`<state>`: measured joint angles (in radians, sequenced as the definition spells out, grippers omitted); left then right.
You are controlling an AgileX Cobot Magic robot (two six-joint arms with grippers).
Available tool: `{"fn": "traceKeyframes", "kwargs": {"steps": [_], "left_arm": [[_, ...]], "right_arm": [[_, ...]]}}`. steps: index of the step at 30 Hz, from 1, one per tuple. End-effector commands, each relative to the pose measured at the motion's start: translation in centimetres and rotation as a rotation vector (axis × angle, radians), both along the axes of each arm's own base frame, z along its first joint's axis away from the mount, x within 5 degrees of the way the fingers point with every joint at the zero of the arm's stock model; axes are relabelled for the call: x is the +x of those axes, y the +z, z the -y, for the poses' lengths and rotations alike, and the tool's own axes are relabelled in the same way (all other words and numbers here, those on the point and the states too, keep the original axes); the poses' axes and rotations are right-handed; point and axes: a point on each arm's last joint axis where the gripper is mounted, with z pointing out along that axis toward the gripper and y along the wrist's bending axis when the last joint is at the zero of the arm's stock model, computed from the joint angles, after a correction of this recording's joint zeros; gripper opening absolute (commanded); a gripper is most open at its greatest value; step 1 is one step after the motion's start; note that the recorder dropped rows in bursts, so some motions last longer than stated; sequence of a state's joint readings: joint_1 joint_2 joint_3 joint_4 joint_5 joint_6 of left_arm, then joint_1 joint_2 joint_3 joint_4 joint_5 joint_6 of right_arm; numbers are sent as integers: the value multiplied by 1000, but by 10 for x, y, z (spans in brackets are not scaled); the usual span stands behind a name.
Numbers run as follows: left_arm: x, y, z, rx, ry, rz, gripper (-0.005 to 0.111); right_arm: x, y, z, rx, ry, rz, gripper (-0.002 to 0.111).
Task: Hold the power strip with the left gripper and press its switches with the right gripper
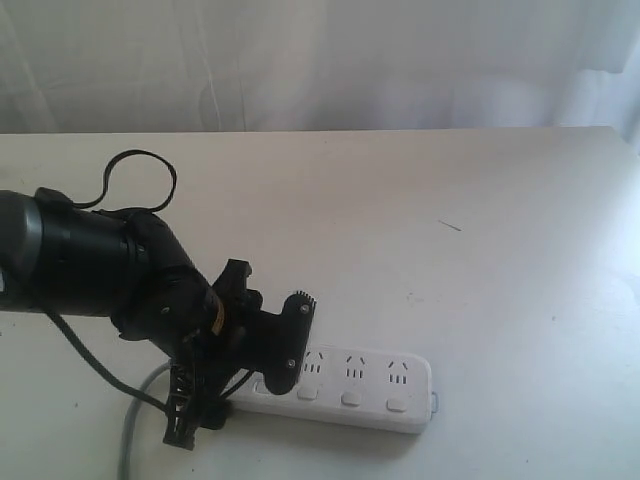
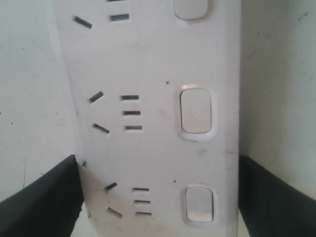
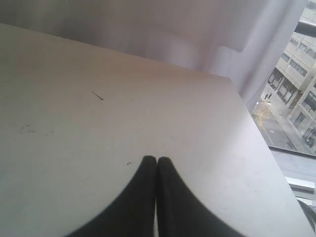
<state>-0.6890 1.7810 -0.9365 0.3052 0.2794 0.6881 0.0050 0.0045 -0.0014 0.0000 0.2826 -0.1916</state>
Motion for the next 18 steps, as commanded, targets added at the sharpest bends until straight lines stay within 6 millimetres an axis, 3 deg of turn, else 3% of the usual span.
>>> {"fn": "traceKeyframes", "kwargs": {"steps": [1, 5, 8, 9, 12, 15, 18], "left_arm": [[-14, -32, -3, 45, 76, -150, 0], [-14, -32, -3, 47, 74, -151, 0], [-15, -32, -4, 54, 87, -164, 0], [-14, -32, -6, 43, 113, -171, 0], [-8, -33, -17, 15, 213, -215, 0], [-9, -33, -24, 30, 238, -276, 0], [-11, -33, -22, 13, 235, -294, 0]], "right_arm": [[0, 1, 0, -21, -3, 22, 0], [1, 5, 1, -74, -1, 59, 0], [1, 18, 0, -34, -3, 201, 0], [1, 24, 0, 79, -9, 267, 0], [-2, 41, 5, 699, -32, 459, 0], [-4, 48, 8, 940, -16, 538, 0], [-5, 50, 9, 948, -11, 568, 0]]}}
